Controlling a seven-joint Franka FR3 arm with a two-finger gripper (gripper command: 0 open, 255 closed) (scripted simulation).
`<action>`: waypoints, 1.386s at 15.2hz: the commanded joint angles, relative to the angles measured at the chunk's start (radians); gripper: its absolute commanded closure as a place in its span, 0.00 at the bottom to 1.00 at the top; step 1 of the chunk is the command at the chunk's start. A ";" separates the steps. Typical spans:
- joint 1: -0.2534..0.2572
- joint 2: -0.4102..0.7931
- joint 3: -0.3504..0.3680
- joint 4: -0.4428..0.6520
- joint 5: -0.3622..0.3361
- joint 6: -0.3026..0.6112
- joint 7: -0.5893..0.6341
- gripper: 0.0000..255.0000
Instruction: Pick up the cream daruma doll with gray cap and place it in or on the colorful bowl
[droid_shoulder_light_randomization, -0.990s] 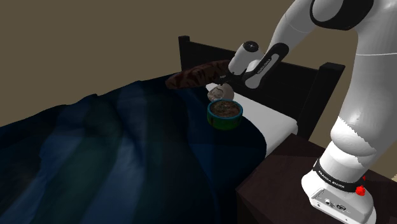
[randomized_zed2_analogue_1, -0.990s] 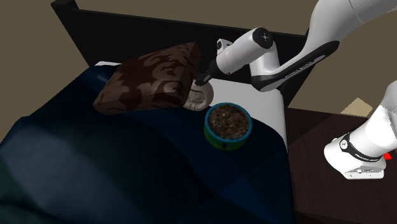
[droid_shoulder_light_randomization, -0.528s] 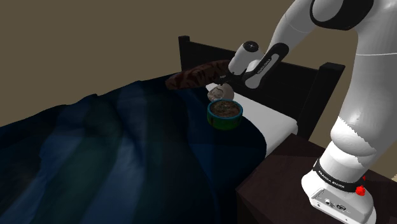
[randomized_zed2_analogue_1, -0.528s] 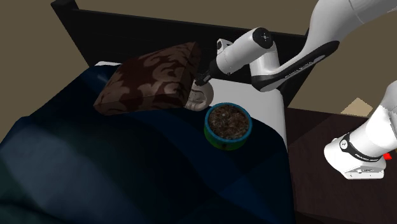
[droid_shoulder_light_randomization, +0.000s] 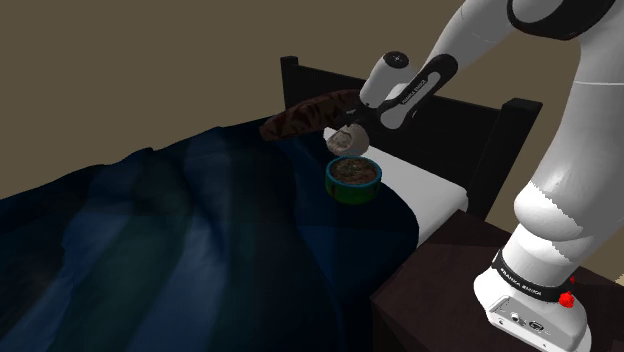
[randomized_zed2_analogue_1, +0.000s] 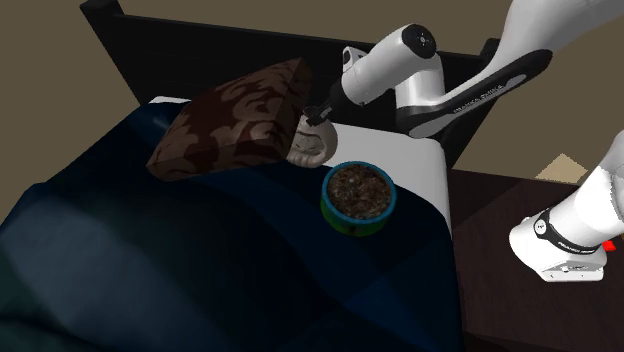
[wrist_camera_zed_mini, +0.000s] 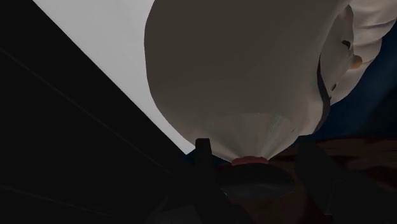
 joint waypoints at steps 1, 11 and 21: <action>-0.027 -0.021 0.035 0.002 0.048 -0.021 -0.047 1.00; -0.089 -0.112 0.129 0.020 0.241 -0.131 -0.223 1.00; -0.097 -0.185 0.155 0.071 0.366 -0.251 -0.333 1.00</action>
